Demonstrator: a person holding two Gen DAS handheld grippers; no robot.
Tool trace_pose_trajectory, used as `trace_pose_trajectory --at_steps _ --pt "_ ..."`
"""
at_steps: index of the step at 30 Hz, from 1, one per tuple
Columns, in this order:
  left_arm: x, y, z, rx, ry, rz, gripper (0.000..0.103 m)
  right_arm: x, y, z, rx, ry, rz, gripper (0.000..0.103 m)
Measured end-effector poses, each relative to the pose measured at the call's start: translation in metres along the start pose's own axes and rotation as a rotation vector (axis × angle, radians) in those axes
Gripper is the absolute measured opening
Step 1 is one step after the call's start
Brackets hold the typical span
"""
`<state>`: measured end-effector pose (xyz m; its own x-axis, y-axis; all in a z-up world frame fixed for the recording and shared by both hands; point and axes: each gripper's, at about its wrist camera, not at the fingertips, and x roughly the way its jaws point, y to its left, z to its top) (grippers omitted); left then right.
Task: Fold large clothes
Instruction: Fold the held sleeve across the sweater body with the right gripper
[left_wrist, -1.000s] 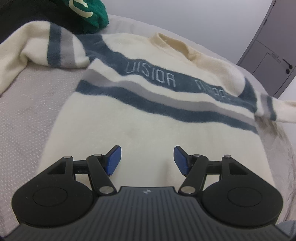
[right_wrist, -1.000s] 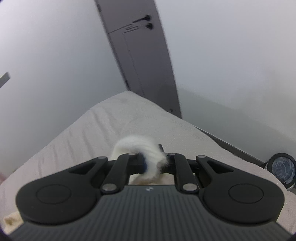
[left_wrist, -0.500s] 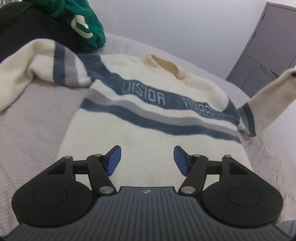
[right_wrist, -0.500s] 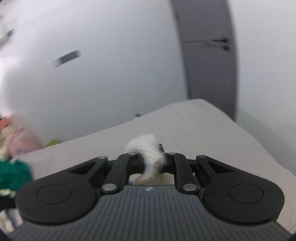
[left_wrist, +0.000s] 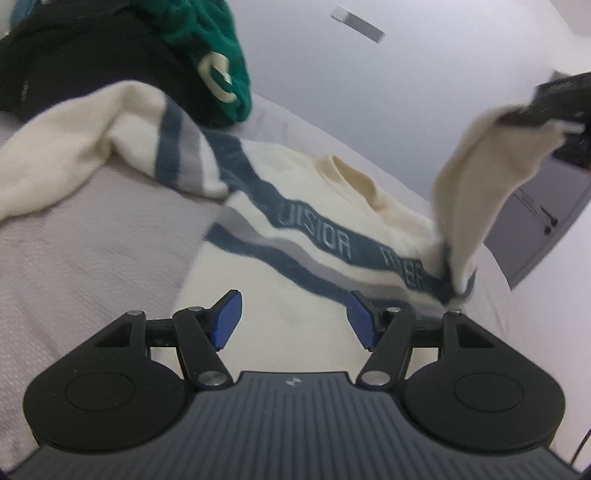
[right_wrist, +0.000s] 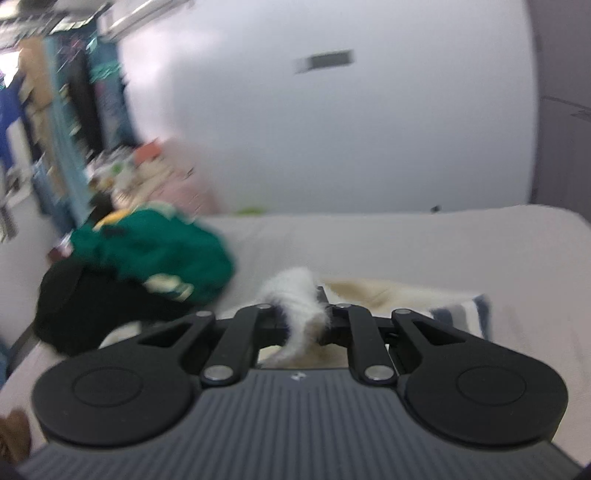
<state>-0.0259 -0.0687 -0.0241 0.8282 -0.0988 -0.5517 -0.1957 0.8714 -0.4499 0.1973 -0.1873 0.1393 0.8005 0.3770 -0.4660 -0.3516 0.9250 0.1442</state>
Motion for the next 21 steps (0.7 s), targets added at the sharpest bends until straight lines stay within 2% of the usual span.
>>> trace_pose_trajectory --at_steps 6,10,14,17,21 --pt "-0.005 0.035 0.017 -0.078 -0.042 0.034 0.068 0.062 0.057 -0.057 -0.051 0.152 0.042 0.014" --pt "0.001 0.055 0.026 -0.131 -0.042 0.045 0.068 0.078 0.066 -0.093 -0.065 0.235 0.052 0.015" --pt "0.01 0.065 0.031 -0.13 -0.044 0.072 0.067 0.098 0.063 -0.099 -0.029 0.303 0.063 0.015" --pt "0.017 0.072 0.032 -0.135 -0.036 0.07 0.067 0.113 0.062 -0.098 -0.001 0.349 0.063 0.022" --pt "0.02 0.075 0.034 -0.134 -0.041 0.071 0.067 0.113 0.051 -0.099 0.055 0.403 0.09 0.037"
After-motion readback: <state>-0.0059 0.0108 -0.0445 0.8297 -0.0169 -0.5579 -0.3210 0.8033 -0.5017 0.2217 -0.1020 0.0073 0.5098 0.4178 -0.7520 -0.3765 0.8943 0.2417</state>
